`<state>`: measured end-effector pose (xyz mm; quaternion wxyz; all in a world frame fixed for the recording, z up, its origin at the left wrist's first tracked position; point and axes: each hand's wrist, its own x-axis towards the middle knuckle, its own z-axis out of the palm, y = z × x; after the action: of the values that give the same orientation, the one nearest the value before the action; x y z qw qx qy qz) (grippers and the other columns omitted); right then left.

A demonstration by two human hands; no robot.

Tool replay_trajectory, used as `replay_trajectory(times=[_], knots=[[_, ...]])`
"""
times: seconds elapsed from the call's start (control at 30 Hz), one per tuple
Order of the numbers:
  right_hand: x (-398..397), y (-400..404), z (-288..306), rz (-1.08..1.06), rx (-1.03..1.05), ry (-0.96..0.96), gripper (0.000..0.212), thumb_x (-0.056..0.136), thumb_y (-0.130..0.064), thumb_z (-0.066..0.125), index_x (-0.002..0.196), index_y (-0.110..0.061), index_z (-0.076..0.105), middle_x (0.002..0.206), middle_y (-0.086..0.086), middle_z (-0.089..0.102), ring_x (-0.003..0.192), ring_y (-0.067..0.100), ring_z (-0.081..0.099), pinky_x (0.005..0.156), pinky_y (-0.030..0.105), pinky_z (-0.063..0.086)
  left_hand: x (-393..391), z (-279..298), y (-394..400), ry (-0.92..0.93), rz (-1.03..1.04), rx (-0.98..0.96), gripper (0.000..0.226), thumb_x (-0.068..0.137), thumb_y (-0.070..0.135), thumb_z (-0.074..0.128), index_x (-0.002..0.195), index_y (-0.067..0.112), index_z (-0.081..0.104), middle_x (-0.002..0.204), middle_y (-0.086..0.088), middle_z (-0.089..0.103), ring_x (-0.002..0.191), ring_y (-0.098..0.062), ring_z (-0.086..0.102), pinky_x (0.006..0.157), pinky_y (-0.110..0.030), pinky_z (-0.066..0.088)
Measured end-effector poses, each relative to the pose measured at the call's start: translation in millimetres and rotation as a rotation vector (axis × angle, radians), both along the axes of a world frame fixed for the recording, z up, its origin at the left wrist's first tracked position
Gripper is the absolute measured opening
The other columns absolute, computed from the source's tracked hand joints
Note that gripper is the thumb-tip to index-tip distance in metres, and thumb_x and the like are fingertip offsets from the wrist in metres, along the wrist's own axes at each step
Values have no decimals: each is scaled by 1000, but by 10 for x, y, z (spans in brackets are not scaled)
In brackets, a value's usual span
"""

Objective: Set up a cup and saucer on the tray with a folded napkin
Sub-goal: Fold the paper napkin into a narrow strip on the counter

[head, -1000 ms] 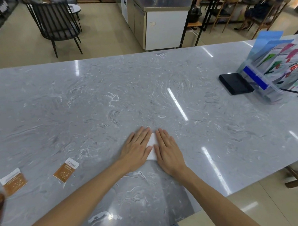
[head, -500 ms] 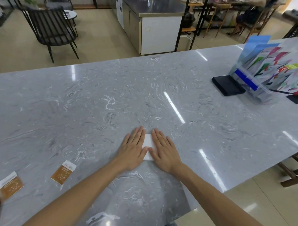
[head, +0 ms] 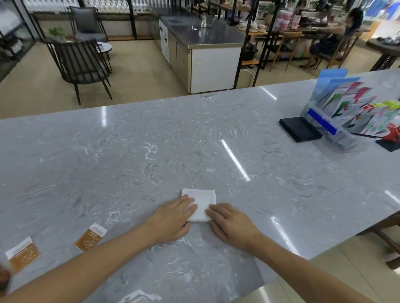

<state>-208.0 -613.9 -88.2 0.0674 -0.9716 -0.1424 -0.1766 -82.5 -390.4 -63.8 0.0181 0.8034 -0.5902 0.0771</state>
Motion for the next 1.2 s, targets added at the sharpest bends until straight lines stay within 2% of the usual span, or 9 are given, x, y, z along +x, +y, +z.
replay_trajectory(times=[0.17, 0.3, 0.4, 0.53, 0.73, 0.8, 0.9, 1.07, 1.2], knots=[[83, 13, 86, -64, 15, 41, 27, 97, -23, 66, 118, -7, 72, 112, 8, 77, 98, 28, 74, 63, 37, 63, -25, 36, -44, 172, 108, 38, 49, 88, 29, 47, 135, 14, 53, 136, -7, 53, 121, -25, 54, 96, -37, 50], [110, -6, 130, -175, 242, 134, 36, 105, -36, 50, 129, -16, 66, 120, 2, 73, 108, 21, 67, 76, 36, 59, -22, 60, -85, 408, 201, -172, 37, 91, 13, 55, 128, 12, 64, 126, -8, 62, 117, -26, 58, 95, -38, 50], [120, -70, 145, -213, 416, 211, 41, 99, -50, 51, 130, -26, 63, 121, -8, 68, 95, 3, 60, 81, 26, 54, 42, 124, -83, 541, 251, -311, 27, 92, 9, 62, 116, 10, 71, 116, -7, 72, 108, -23, 66, 96, -34, 50], [175, -151, 154, -177, 555, 323, 37, 99, -44, 56, 131, -29, 67, 115, -18, 69, 102, 4, 62, 85, 23, 54, 146, 188, -14, 752, 313, -355, 9, 92, 18, 67, 98, 19, 73, 88, -1, 75, 78, -20, 68, 72, -36, 53], [237, -77, 143, -282, 723, 340, 24, 100, -47, 55, 107, -29, 68, 88, -12, 71, 85, 5, 67, 71, 23, 53, 161, 72, 45, 1035, 469, -526, 9, 88, 27, 76, 96, 26, 72, 90, 0, 75, 82, -14, 74, 70, -27, 58], [237, -52, 128, -352, 799, 349, 17, 99, -47, 59, 101, -32, 67, 87, -13, 72, 87, -1, 67, 69, 13, 50, 129, 19, 34, 1108, 537, -597, 11, 88, 22, 77, 98, 20, 73, 92, -5, 76, 84, -20, 75, 71, -28, 56], [261, 1, 127, -463, 936, 358, 12, 95, -45, 67, 96, -34, 68, 79, -12, 73, 76, -5, 68, 65, 10, 49, 68, -45, -15, 1082, 628, -646, 13, 88, 21, 77, 98, 15, 74, 90, -10, 75, 78, -21, 71, 71, -30, 56], [382, 95, 86, -652, 1024, 356, 23, 91, -47, 71, 86, -24, 70, 79, -3, 77, 70, 13, 74, 72, 40, 62, 61, -64, -124, 919, 755, -681, 20, 87, 17, 77, 106, 12, 74, 99, -11, 68, 83, -28, 70, 82, -38, 58], [440, 203, 115, -758, 985, 312, 22, 92, -45, 67, 97, -24, 66, 80, -2, 74, 73, 19, 72, 72, 40, 60, 43, -91, -246, 695, 684, -635, 15, 91, 16, 70, 105, 15, 76, 104, -7, 56, 88, -22, 64, 85, -32, 51]])
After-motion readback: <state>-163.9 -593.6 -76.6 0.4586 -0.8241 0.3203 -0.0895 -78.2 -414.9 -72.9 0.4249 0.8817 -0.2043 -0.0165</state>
